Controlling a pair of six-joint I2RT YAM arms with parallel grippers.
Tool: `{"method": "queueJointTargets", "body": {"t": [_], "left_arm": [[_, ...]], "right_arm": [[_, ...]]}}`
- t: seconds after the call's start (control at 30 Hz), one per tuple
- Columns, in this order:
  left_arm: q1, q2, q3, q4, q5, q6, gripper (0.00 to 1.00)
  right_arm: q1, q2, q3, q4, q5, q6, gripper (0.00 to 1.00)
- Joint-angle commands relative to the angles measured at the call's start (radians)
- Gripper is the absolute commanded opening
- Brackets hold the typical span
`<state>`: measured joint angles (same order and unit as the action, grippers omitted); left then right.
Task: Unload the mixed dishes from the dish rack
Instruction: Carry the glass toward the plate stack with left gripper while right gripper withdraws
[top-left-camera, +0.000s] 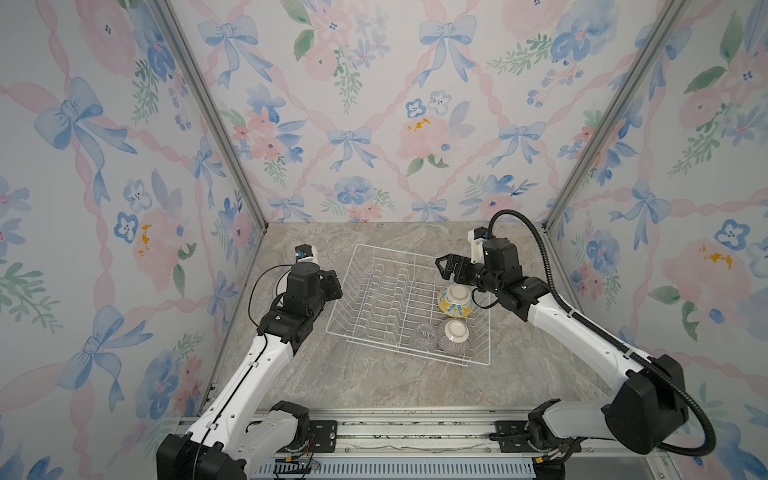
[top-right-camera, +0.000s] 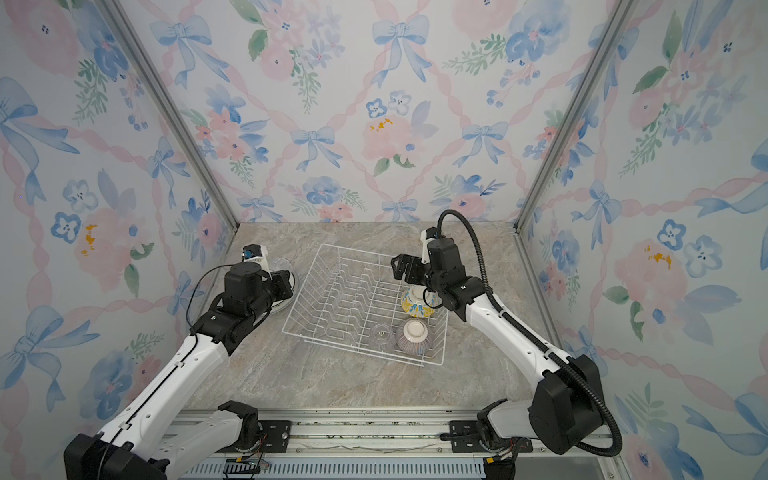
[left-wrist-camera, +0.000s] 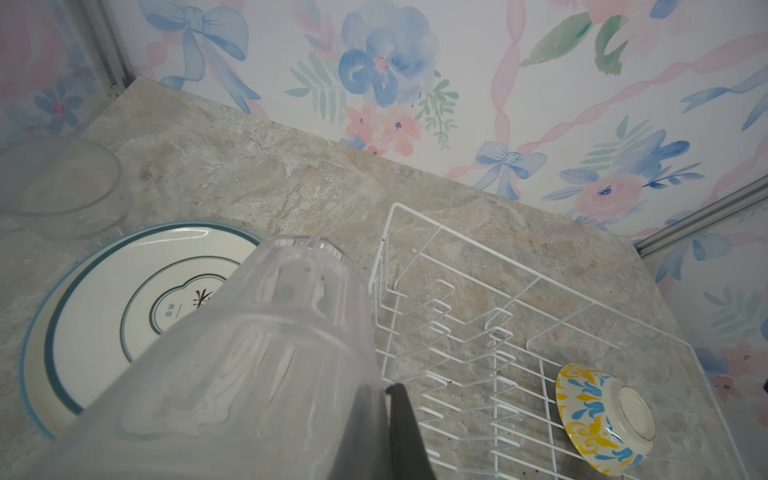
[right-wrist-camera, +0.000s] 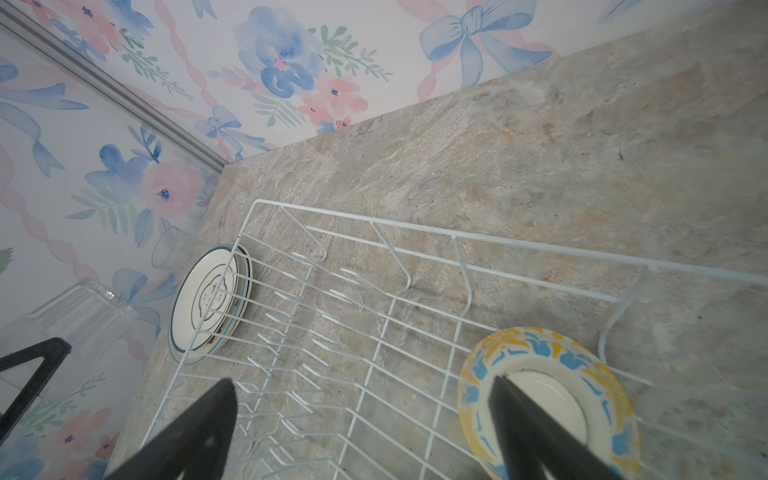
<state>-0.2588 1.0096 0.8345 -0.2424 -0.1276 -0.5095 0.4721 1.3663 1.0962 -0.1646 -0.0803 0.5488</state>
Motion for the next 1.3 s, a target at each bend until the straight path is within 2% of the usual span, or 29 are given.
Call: {"method": "queueJointTargets", "body": {"t": [0.0, 0.27, 0.5, 0.77, 0.87, 1.13, 1.27], "left_arm": [[0.044, -0.033, 0.025, -0.094, -0.055, -0.027, 0.00], [0.267, -0.043, 0.072, -0.205, -0.031, 0.020, 0.00], [0.396, 0.013, 0.101, -0.222, -0.039, 0.091, 0.00], [0.524, 0.123, 0.142, -0.222, 0.024, 0.114, 0.00], [0.583, 0.162, 0.156, -0.221, 0.101, 0.113, 0.00], [0.644, 0.328, 0.222, -0.236, 0.241, 0.106, 0.00], [0.644, 0.413, 0.257, -0.235, 0.234, 0.100, 0.00]], "right_arm": [[-0.005, 0.012, -0.023, 0.054, 0.024, -0.009, 0.97], [-0.008, -0.076, -0.081, 0.035, 0.051, -0.031, 0.97], [-0.020, -0.149, -0.124, -0.009, 0.096, -0.055, 0.97], [-0.041, -0.209, -0.183, -0.011, 0.099, -0.059, 0.97], [-0.056, -0.226, -0.198, -0.013, 0.096, -0.058, 0.97], [-0.077, -0.233, -0.213, -0.013, 0.076, -0.052, 0.97], [-0.081, -0.227, -0.215, -0.009, 0.067, -0.050, 0.97]]}}
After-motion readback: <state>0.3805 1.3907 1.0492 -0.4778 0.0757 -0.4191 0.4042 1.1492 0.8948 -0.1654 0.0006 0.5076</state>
